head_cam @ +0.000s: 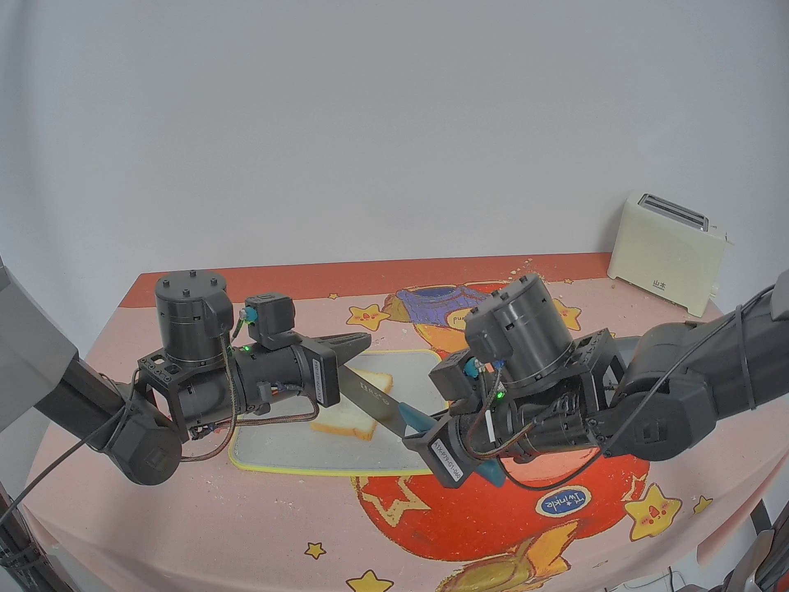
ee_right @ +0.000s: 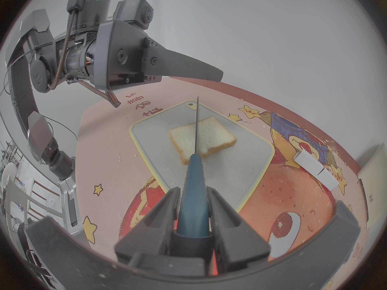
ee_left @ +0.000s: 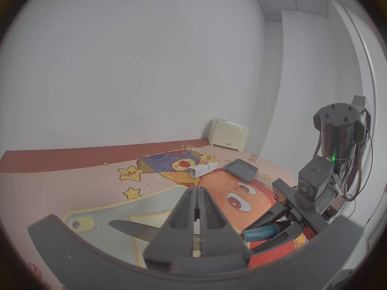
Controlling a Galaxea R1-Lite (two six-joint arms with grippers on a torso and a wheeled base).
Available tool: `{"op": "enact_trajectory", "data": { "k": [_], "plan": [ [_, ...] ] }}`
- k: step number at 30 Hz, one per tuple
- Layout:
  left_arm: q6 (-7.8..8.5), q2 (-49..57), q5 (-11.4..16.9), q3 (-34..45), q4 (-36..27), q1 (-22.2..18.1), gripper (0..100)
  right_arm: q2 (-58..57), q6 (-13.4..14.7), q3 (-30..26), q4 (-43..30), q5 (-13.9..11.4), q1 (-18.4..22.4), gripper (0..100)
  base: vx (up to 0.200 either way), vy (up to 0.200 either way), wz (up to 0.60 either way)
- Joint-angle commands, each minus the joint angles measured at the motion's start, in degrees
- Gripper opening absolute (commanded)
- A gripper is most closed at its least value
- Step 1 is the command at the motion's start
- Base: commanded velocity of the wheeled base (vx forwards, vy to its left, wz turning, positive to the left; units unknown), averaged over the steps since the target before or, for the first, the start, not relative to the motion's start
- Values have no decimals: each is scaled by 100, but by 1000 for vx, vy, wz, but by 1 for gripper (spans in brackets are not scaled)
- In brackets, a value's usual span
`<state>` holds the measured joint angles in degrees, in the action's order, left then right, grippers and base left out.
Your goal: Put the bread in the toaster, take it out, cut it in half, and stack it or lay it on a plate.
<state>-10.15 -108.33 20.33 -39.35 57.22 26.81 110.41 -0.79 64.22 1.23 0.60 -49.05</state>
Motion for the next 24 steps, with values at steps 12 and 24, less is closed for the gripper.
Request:
{"op": "enact_trajectory", "data": {
  "k": [12, 24],
  "plan": [
    [-13, -4, 278, 15, 17, -308, 0, -116, -97, -41, -35, -69, 203, 0, 0, 0, 0],
    [-13, -268, 428, -143, 17, -440, 0, -63, -105, -41, -18, -69, 133, 0, 0, 0, 0]
  ]
}}
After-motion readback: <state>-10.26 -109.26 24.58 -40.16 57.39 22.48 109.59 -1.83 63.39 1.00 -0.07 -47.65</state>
